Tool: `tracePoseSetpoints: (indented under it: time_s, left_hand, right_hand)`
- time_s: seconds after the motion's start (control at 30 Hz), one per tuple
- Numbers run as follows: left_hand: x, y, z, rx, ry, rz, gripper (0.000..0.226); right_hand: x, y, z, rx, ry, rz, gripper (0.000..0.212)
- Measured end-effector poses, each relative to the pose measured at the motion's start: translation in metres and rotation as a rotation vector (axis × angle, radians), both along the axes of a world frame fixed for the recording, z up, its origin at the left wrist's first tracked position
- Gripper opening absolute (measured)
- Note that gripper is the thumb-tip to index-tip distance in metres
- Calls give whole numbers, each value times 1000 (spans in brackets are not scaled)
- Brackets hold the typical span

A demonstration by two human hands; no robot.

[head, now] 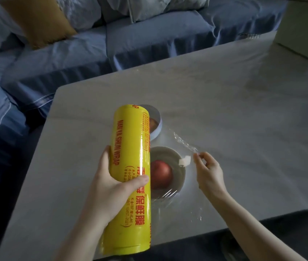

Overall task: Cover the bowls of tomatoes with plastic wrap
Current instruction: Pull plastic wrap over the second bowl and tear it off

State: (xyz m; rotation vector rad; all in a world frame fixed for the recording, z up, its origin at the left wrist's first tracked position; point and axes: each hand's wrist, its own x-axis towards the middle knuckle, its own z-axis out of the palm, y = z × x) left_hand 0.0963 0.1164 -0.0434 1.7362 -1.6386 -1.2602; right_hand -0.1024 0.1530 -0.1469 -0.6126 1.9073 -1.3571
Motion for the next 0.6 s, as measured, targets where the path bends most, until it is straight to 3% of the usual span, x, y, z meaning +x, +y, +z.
tracePoseSetpoints:
  time_s: [0.43, 0.6]
  left_hand:
    - [6, -10, -5, 45, -157, 1, 113]
    - [5, -9, -7, 52, -174, 0, 111]
  right_hand:
    - [9, -14, -13, 83, -95, -4, 27]
    - [19, -12, -17, 90, -70, 52, 37]
